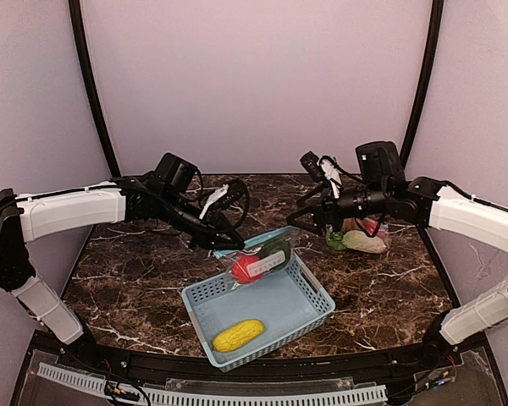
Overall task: Place the food in the zip-top bag and seal the zipper
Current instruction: Zip the zipper of the food storage bag, then hold the zipper food storage bag.
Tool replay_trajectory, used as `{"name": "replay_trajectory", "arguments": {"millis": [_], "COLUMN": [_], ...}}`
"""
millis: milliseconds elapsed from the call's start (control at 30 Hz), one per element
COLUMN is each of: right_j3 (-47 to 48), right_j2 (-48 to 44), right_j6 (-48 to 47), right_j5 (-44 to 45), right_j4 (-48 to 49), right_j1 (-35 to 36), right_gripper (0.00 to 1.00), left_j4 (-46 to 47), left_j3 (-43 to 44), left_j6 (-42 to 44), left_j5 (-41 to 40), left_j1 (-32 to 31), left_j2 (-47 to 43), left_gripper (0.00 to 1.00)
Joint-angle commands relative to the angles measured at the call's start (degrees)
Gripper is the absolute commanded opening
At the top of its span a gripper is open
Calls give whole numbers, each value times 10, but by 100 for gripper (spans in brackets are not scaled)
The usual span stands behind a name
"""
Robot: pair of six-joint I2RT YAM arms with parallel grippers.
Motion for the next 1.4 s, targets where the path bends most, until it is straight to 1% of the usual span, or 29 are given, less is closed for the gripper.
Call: {"name": "replay_trajectory", "arguments": {"millis": [0,167,333,367,567,800,867,1067,1133,1200,1300,1333,1367], "right_j3": [0,26,52,55,64,67,71,68,65,61,51,47,42], "right_j2": [12,68,111,116,140,163,171,174,173,170,161,155,149], "right_j6": [-14,-21,-36,-37,-39,-45,-46,-49,-49,-47,-41,-38,-35], "right_j5": [-69,-101,-113,-116,-130,-139,-143,-149,-150,-149,-144,-137,-132], "right_j4": [41,45,38,37,35,31,25,12,10,10,17,21,29], "right_j1": [22,52,75,77,85,89,90,93,94,94,95,95,95], "right_gripper": [75,76,76,75,62,62,60,46,38,26,3,0,0], "left_j4": [-7,-9,-23,-25,-34,-47,-54,-63,-63,-63,-63,-63,-63], "left_j3": [-2,-2,5,7,12,19,24,30,30,30,31,32,32], "left_j6": [-12,-15,-11,-11,-7,-5,-4,0,0,-1,-2,-4,-4], "left_j5": [48,56,63,63,66,84,88,90,90,88,86,85,84], "left_j1": [-1,-4,-8,-9,-11,-11,-12,-12,-12,-12,-12,-12,-12], "left_j2": [-2,0,7,7,10,16,19,18,17,17,18,18,18], "left_gripper": [1,1,1,1,1,1,1,1,1,1,1,1,6]}}
